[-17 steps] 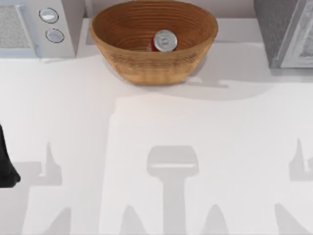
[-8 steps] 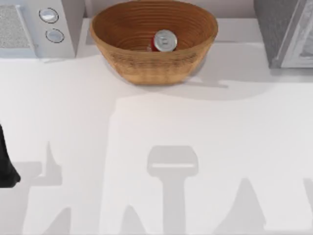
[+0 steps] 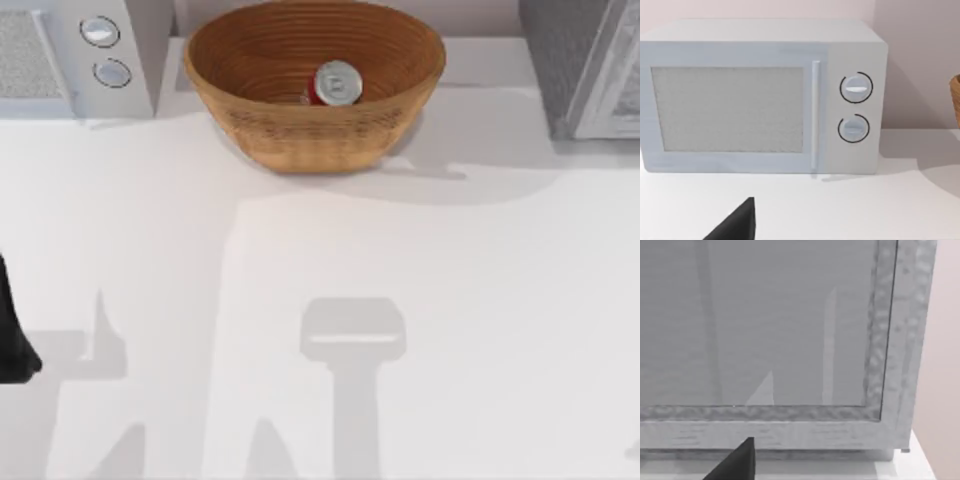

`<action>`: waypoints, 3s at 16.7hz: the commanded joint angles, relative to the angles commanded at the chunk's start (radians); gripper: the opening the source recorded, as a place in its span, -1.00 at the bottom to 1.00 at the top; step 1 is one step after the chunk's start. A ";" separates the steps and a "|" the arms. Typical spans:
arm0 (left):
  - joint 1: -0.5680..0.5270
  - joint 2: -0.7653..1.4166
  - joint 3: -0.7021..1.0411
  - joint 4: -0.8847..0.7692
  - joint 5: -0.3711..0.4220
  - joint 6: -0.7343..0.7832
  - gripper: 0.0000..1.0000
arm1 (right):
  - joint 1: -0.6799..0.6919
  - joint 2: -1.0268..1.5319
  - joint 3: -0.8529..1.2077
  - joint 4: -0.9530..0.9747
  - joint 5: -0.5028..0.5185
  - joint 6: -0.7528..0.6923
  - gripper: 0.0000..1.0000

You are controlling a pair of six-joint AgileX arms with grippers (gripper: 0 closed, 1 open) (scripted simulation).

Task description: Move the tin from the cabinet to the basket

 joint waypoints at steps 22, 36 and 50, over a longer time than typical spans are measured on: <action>0.000 0.000 0.000 0.000 0.000 0.000 1.00 | -0.105 0.038 0.721 -0.674 -0.106 0.001 1.00; 0.000 0.000 0.000 0.000 0.000 0.000 1.00 | -0.083 -0.111 1.399 -1.512 -0.089 0.002 1.00; 0.000 0.000 0.000 0.000 0.000 0.000 1.00 | 0.383 -0.135 1.387 -1.521 0.376 0.021 1.00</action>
